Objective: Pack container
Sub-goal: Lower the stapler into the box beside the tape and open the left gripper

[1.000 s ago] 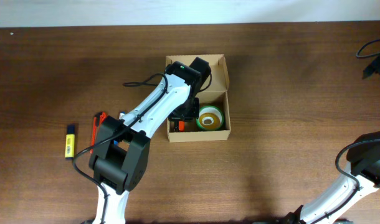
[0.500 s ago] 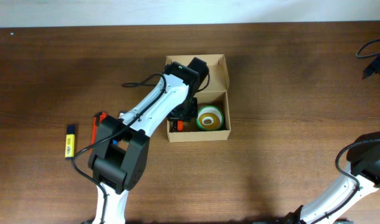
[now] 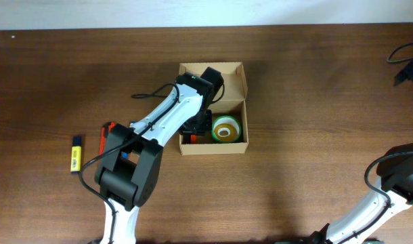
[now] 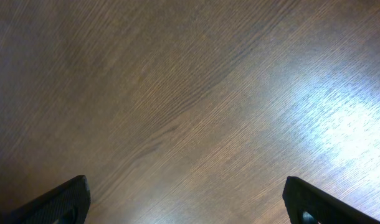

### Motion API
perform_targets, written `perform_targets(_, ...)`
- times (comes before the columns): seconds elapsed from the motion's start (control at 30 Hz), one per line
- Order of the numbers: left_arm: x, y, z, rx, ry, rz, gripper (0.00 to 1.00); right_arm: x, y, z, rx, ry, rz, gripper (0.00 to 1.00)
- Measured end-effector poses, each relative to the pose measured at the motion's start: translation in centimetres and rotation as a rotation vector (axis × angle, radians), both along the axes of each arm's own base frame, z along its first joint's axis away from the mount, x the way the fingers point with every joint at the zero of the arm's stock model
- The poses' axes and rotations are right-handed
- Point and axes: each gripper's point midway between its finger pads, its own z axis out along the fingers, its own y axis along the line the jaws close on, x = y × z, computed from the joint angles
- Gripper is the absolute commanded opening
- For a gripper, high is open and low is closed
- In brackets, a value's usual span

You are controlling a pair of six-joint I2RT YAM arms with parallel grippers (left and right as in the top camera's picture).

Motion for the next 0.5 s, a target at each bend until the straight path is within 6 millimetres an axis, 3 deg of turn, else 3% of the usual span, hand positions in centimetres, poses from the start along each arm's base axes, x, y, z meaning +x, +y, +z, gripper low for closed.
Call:
perform_targets(0.1,0.08,-0.05,-0.04,-0.002,-0.003,-0.007,0.02,0.00,0.00,0.00,0.000,0.000,0.000,0.99)
perform_targets(0.13,0.13,-0.02,-0.04,-0.003,-0.004,-0.007,0.07,0.00,-0.01,0.00,0.000,0.000,0.000,1.00)
perform_targets(0.2,0.16,-0.03,-0.06,-0.004,-0.005,-0.009,0.26,0.00,0.00,0.00,0.000,0.000,0.000,0.99)
perform_targets(0.37,0.25,-0.09,-0.06,-0.006,-0.007,-0.018,0.46,0.00,0.00,0.00,0.000,0.000,0.000,0.99)
perform_targets(0.5,0.33,-0.15,-0.07,-0.009,-0.010,-0.020,0.47,0.00,-0.01,0.00,0.000,0.000,0.000,0.99)
